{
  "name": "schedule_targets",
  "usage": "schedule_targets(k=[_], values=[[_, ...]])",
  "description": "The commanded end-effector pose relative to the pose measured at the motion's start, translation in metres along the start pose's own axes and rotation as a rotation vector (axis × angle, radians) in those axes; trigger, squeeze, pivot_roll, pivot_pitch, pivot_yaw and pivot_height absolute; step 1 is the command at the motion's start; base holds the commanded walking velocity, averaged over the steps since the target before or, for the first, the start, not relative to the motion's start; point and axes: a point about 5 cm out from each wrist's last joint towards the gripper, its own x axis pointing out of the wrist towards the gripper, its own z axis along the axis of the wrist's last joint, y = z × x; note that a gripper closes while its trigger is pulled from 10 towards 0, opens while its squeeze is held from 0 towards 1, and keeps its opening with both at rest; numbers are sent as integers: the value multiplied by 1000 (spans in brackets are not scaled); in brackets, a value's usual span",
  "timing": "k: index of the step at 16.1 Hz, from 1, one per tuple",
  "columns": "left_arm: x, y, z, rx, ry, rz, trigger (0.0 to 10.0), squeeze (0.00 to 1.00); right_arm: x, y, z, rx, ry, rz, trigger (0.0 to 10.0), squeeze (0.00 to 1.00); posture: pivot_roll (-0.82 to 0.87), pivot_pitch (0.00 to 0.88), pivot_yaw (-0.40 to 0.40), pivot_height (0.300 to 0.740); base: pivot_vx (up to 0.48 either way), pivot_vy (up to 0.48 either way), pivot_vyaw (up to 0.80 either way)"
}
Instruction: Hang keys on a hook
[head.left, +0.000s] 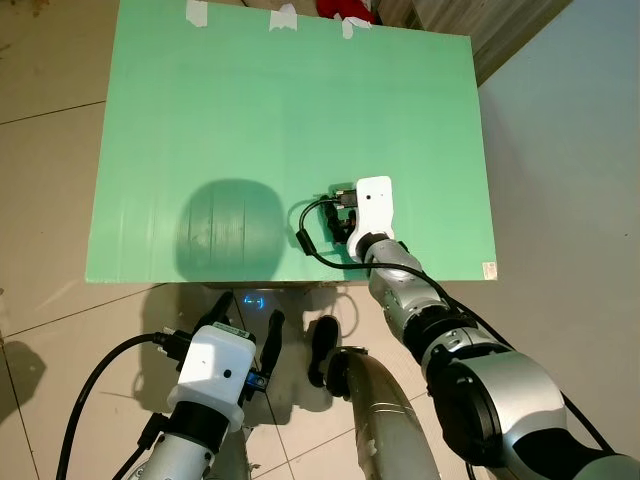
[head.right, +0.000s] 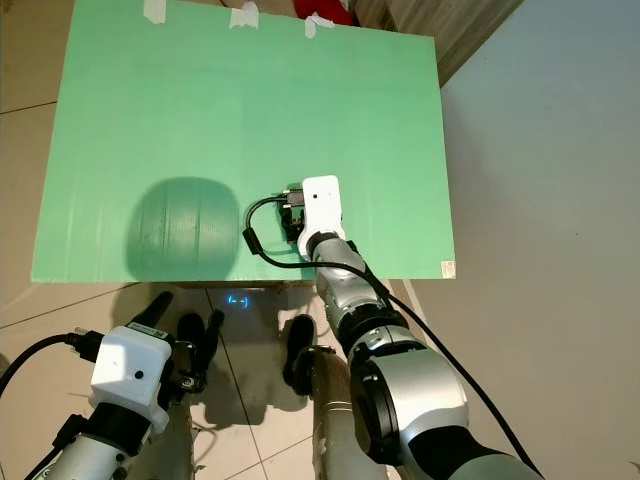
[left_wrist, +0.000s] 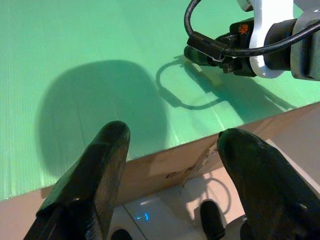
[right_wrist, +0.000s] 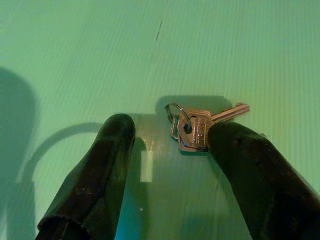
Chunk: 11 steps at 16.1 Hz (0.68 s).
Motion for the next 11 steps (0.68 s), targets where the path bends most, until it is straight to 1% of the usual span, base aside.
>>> schedule_targets(k=[1, 7, 11], values=[[-6, -4, -3, -5, 28, -7, 10000, 0, -5, -2, -15, 15, 59, -15, 0, 0, 444, 620, -215, 740, 0, 0, 0], [-5, -3, -2, 0, 24, -3, 10000, 0, -4, -1, -12, 15, 44, -31, 0, 0, 441, 623, -219, 740, 0, 0, 0], [-6, -3, -2, 2, 27, -3, 10000, 0, -4, 4, -13, 14, 38, -26, 0, 0, 443, 627, -218, 740, 0, 0, 0]])
